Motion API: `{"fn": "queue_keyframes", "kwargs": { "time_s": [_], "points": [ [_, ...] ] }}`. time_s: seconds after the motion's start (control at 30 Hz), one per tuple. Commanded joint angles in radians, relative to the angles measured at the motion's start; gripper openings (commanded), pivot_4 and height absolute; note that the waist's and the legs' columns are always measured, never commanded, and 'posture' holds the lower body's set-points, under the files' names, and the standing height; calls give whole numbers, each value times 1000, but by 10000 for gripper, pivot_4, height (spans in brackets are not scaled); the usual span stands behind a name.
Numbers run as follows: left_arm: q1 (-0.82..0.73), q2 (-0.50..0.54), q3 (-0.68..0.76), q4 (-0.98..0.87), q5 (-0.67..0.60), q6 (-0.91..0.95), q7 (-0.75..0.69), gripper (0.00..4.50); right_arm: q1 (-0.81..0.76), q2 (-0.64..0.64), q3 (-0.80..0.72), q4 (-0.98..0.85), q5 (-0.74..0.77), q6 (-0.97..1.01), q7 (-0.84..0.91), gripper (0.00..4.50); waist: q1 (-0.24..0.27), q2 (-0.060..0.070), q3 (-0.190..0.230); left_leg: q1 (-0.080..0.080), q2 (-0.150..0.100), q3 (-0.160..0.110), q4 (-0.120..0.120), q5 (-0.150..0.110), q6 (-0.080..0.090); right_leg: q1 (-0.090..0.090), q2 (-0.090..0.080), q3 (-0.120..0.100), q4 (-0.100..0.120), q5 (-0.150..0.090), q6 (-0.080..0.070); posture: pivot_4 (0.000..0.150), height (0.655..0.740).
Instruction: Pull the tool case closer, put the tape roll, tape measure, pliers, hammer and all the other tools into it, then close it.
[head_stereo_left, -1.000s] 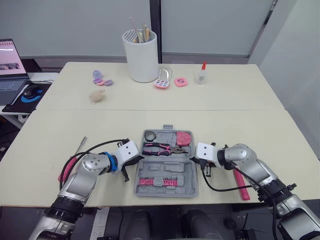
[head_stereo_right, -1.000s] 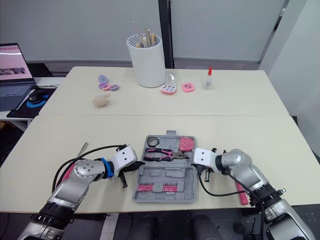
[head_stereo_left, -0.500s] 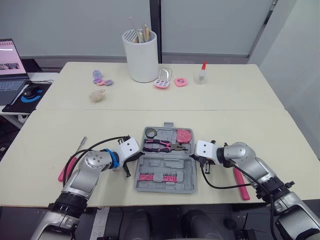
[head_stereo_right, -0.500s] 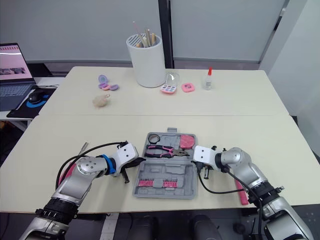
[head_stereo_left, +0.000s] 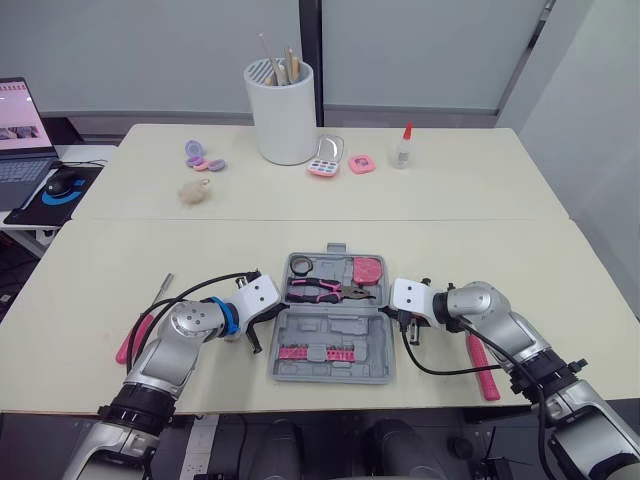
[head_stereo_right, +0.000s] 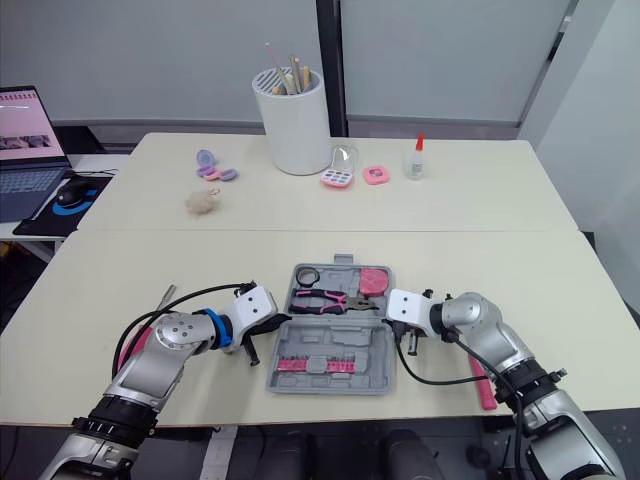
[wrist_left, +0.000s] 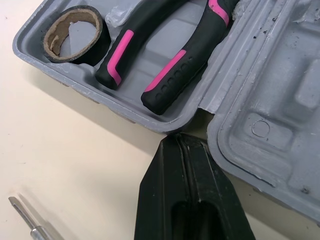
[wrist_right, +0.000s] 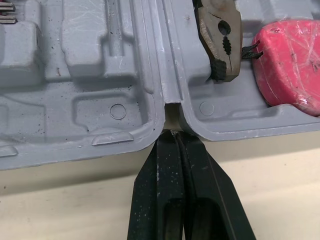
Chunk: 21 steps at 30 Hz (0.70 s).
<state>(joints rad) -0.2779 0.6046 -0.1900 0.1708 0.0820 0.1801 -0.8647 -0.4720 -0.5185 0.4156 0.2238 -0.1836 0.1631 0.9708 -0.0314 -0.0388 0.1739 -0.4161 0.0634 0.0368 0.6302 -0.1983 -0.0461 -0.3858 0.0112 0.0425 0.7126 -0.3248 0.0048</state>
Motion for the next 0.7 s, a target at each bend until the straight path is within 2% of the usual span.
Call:
{"fn": "queue_keyframes", "kwargs": {
  "time_s": [0.03,0.47,0.7],
  "points": [
    [-1,-12,-22,-4,0,-11,-6,0,-30,26,-11,-34,11,-34,-11,142,0,0,0,0,0,0,0,0,0,0,0,0,0,0,0,1500,7400],
    [-18,-14,-21,16,0,-16,-8,0,-24,37,-5,-40,3,-32,-13,142,0,0,0,0,0,0,0,0,0,0,0,0,0,0,0,1500,7400],
    [3,13,-2,2,-31,-2,-55,0,-32,25,-13,-22,1,-46,-13,142,-2,0,0,0,0,0,0,0,0,0,1,0,0,0,0,1500,7400]
  ]
}}
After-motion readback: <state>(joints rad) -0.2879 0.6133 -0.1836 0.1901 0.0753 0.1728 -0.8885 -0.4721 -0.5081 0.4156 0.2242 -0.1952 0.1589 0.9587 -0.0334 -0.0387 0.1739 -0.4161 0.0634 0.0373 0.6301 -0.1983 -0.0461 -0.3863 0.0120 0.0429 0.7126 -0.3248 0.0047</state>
